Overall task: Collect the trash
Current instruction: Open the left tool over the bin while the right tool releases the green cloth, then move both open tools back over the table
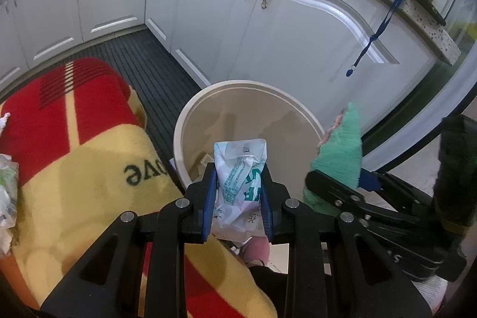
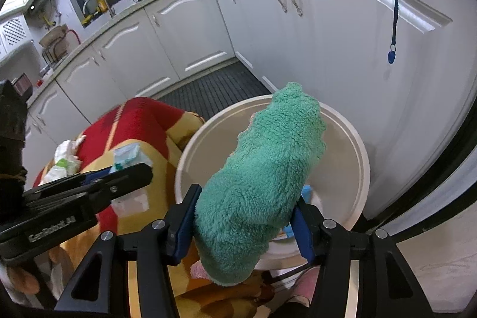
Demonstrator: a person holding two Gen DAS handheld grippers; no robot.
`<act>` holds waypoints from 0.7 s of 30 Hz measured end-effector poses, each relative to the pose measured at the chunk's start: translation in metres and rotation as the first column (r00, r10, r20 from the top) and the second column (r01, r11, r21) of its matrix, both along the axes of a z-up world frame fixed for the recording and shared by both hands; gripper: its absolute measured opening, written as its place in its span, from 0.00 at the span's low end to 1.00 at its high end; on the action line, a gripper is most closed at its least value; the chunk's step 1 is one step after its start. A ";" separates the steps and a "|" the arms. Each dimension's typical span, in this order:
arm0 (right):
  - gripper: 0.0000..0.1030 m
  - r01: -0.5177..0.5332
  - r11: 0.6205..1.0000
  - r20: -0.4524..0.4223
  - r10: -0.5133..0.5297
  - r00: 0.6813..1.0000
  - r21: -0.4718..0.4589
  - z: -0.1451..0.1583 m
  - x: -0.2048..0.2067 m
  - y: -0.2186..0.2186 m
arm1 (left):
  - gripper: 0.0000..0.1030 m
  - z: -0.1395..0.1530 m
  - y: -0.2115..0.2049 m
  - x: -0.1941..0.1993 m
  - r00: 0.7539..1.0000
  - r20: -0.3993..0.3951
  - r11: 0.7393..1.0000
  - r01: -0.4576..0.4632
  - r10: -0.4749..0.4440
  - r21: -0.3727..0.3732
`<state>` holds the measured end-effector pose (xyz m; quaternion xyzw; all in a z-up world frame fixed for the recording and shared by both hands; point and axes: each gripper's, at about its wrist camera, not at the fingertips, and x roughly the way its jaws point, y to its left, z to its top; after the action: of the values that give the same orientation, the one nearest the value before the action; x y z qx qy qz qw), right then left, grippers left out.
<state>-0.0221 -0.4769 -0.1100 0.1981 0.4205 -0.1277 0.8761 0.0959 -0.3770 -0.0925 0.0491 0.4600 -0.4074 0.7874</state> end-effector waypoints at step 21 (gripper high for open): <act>0.67 0.043 0.999 -0.048 -0.042 0.998 0.012 -0.027 0.002 -0.013 | 0.57 -0.003 0.007 0.000 1.000 0.013 1.000 -0.015 0.015 0.001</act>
<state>-0.0205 -0.4900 -0.1365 0.2097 0.4381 -0.1481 0.8615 0.0957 -0.3696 -0.0951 0.0486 0.4553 -0.4007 0.7936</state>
